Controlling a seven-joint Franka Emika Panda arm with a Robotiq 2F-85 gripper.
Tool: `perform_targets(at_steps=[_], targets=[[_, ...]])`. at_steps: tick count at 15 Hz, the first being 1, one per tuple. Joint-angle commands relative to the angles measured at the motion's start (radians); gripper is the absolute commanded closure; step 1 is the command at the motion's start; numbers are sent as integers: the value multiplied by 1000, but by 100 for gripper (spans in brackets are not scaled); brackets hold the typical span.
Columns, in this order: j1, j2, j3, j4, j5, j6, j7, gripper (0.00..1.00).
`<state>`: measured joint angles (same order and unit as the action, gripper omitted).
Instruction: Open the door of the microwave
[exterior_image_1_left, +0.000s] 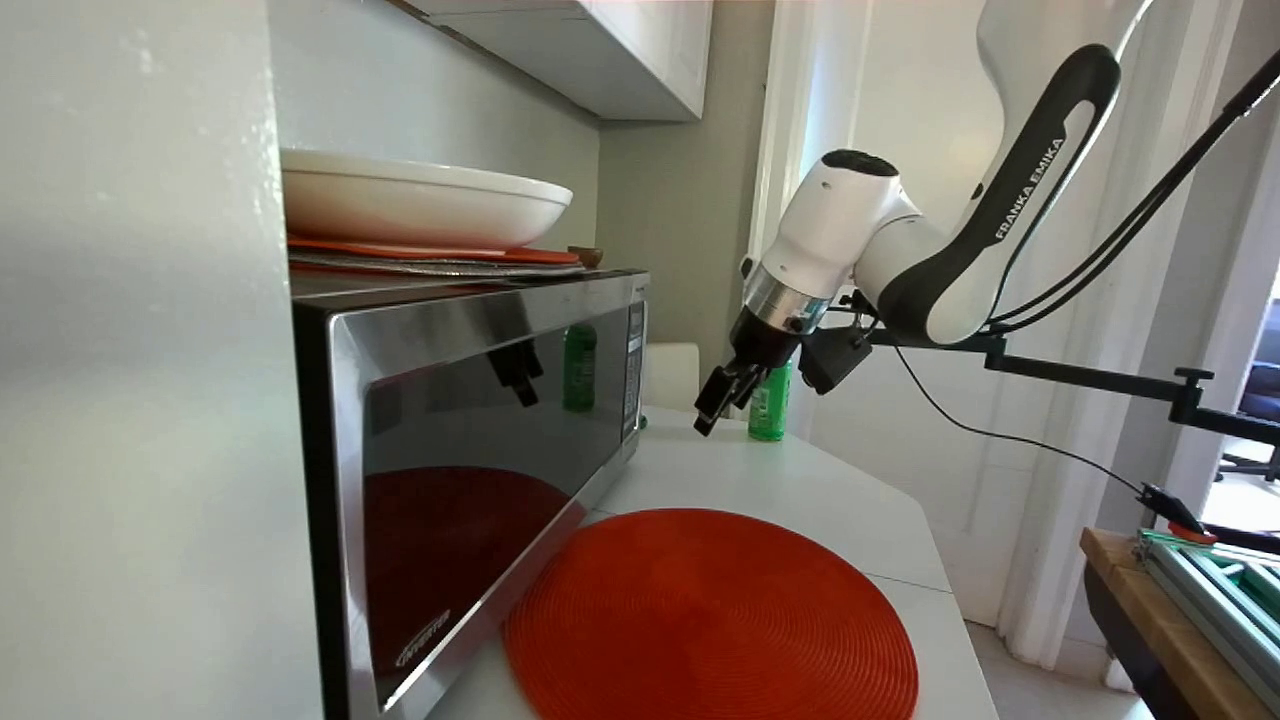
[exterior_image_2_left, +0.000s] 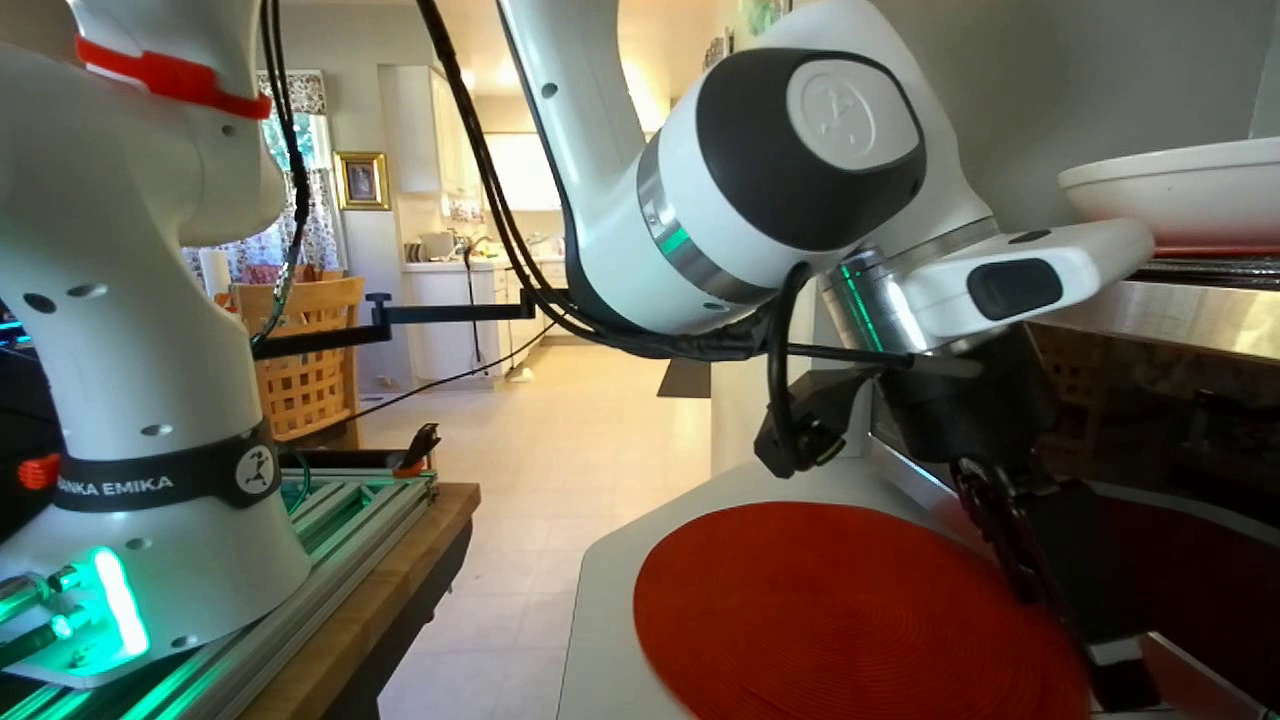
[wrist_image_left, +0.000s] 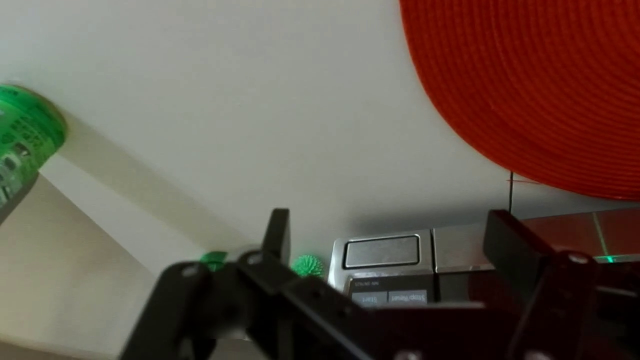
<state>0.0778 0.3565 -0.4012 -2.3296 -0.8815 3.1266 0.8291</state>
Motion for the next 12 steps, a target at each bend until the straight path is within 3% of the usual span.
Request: perform_targets(at_steps=[1, 4, 12], targets=[[-28, 25, 35, 10, 17, 11, -34, 0], [-95, 114, 89, 62, 57, 64, -53, 0], [-208, 289, 116, 240, 25, 220, -55, 0]])
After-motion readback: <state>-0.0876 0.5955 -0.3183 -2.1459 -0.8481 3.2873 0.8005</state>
